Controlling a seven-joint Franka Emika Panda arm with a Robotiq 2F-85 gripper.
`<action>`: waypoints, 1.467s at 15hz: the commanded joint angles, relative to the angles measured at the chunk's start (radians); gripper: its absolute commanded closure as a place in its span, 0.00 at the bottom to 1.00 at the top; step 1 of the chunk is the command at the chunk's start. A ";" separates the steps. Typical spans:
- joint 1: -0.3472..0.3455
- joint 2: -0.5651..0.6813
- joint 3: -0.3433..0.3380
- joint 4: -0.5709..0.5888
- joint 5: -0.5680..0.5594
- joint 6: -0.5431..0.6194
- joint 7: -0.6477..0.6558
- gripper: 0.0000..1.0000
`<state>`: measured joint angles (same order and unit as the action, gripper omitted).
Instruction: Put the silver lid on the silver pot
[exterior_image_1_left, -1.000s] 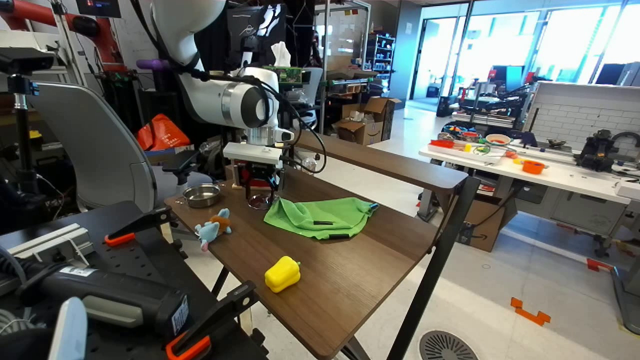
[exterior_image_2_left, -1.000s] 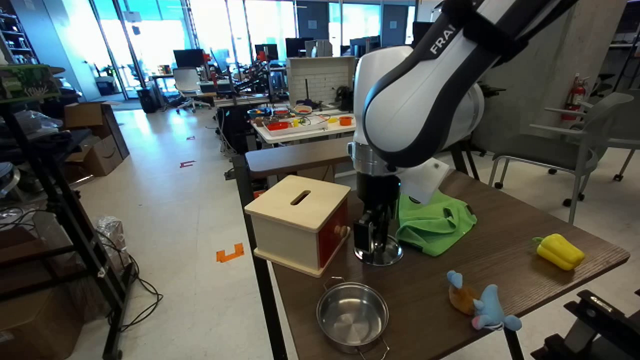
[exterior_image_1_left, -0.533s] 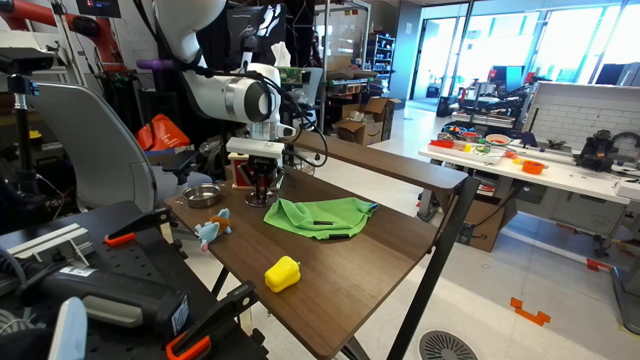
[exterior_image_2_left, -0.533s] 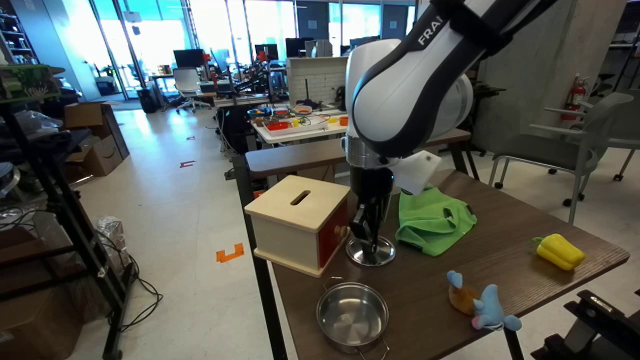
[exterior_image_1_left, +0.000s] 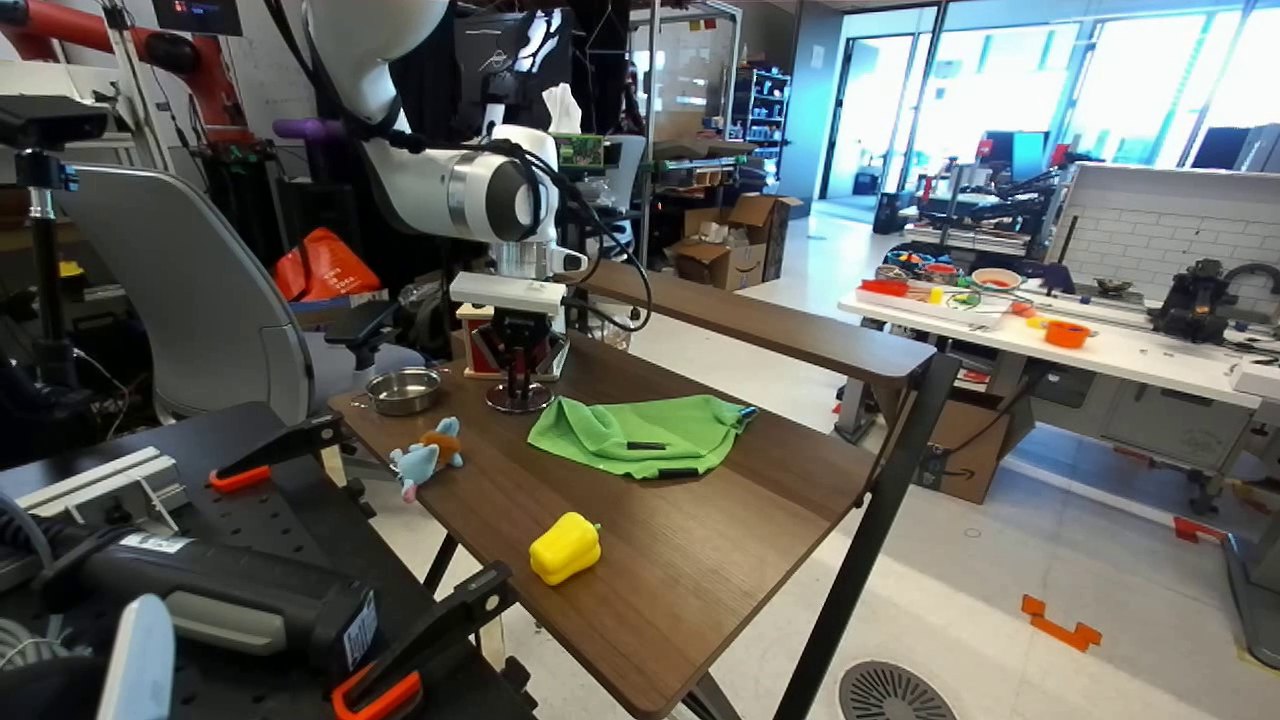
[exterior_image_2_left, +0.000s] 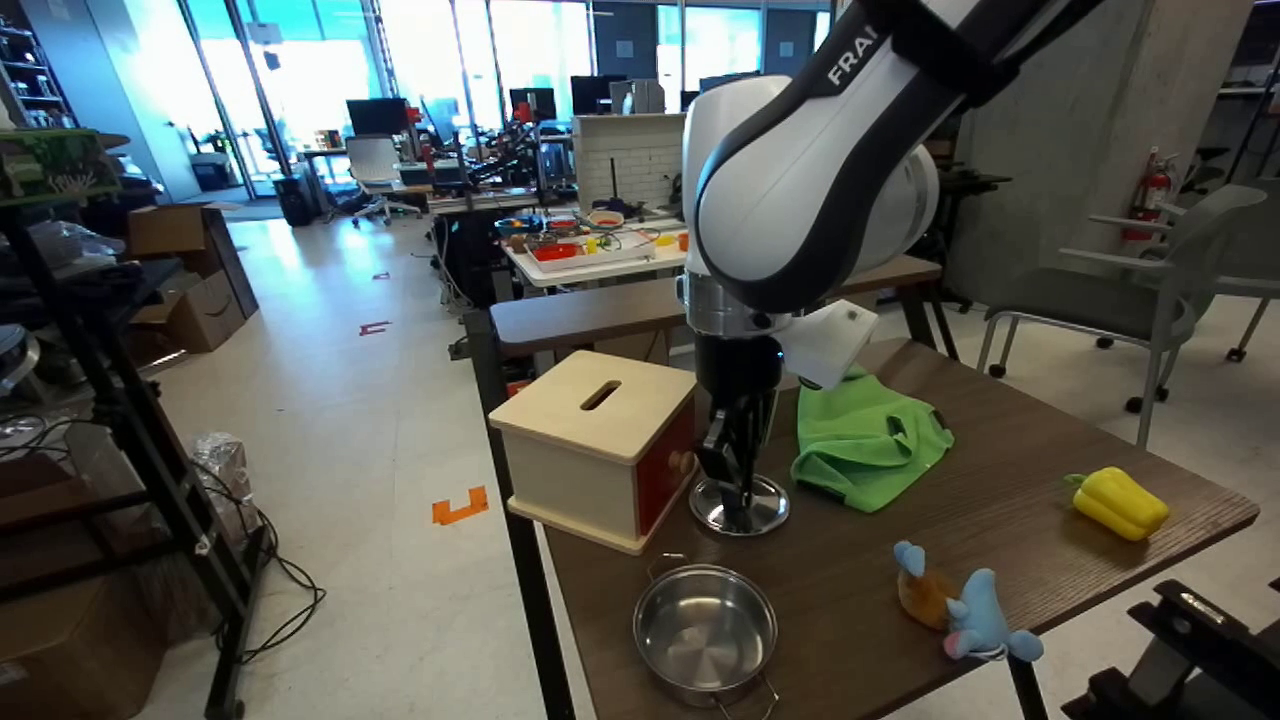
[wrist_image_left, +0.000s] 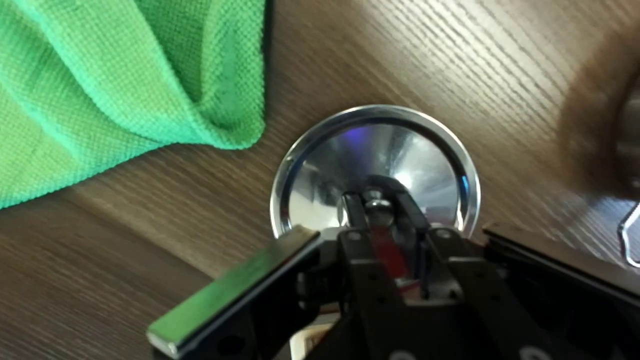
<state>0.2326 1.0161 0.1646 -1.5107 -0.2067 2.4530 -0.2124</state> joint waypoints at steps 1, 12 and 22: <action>0.019 -0.089 0.000 -0.092 -0.007 -0.040 -0.006 0.95; 0.100 -0.272 0.004 -0.258 -0.038 -0.102 0.022 0.95; 0.178 -0.210 0.027 -0.219 -0.104 -0.200 -0.006 0.95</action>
<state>0.4001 0.7860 0.1829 -1.7583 -0.2849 2.2970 -0.2024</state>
